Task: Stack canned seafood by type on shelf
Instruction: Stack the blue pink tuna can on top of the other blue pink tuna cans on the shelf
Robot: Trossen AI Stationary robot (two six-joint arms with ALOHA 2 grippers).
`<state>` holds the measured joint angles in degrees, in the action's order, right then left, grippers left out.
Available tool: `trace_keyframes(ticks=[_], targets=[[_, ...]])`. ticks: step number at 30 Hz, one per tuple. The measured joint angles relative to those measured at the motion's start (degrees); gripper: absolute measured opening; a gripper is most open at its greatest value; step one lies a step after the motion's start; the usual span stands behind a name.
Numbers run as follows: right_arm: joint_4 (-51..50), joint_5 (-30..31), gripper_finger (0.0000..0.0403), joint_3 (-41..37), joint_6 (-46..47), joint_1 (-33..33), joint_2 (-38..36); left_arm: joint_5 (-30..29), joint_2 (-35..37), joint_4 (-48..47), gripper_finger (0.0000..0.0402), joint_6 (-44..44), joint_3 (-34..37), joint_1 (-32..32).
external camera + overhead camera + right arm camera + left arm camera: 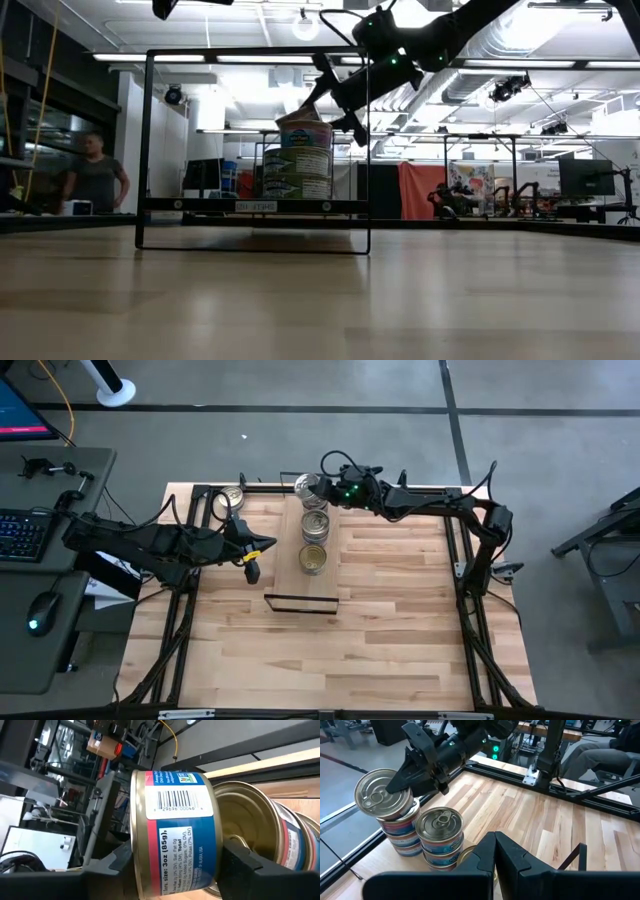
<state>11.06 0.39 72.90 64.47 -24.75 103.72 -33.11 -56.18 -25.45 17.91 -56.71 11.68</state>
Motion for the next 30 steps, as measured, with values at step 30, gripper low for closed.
trace_keyframes(ticks=[30], targets=[[-0.6,2.7,0.0288,-0.2,6.1,0.0,0.1,-0.1,0.0,0.0,0.0,-0.1,0.0,0.0]])
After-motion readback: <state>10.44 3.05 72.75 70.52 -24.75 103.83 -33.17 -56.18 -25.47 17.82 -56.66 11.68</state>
